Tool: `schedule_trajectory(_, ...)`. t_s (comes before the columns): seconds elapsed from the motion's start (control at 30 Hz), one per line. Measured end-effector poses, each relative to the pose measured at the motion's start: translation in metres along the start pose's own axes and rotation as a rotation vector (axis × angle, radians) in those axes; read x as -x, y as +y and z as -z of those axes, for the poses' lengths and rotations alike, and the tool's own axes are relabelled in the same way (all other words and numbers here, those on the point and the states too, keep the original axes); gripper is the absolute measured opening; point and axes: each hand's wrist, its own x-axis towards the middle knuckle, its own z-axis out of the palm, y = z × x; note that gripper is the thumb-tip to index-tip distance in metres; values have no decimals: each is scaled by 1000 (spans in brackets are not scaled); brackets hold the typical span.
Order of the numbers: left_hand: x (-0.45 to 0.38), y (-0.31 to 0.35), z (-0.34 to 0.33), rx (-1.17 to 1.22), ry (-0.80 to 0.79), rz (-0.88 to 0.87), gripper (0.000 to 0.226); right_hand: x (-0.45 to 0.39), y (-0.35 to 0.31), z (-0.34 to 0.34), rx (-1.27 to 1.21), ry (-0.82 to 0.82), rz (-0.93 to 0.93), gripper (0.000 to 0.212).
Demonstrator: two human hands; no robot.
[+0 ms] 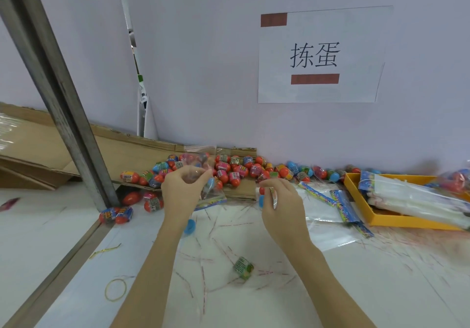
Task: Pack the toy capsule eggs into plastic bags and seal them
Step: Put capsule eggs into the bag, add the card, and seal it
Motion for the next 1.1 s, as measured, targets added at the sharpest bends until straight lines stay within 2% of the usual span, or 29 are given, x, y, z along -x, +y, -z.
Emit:
schedule_trajectory(0.1,2,3,-4,81,-96,90,13,-6,13,-3,124,-156,-23,27)
schedule_trajectory(0.2,5,7,-7,86,-213,92,18,-7,21,-9,208,-321,-54,34)
schedule_trajectory(0.27,8,9,-10,61,-258,95,25,-7,24,-12,269,-369,-83,38)
schedule_trajectory(0.33,9,9,-11,42,-308,95,29,-8,25,-13,280,-335,-90,37)
schedule_trajectory(0.4,10,7,-13,24,-362,88,26,-9,26,-11,243,-224,-50,31)
schedule_trajectory(0.5,13,6,-17,-30,-404,75,22,-9,19,-5,84,-24,23,25)
schedule_trajectory(0.6,14,5,-21,-84,-424,67,23,-8,8,-1,-70,93,79,24)
schedule_trajectory(0.8,18,7,-30,-177,-482,-37,18,-4,-8,-4,-263,93,141,34)
schedule_trajectory(0.87,21,8,-32,-171,-517,-114,14,-4,-9,-4,-242,93,186,33)
schedule_trajectory(0.97,24,11,-32,-160,-539,-235,24,-4,-7,-1,-188,84,231,35)
schedule_trajectory(1.1,23,11,-33,-179,-498,-245,18,-5,-7,1,-216,53,204,38)
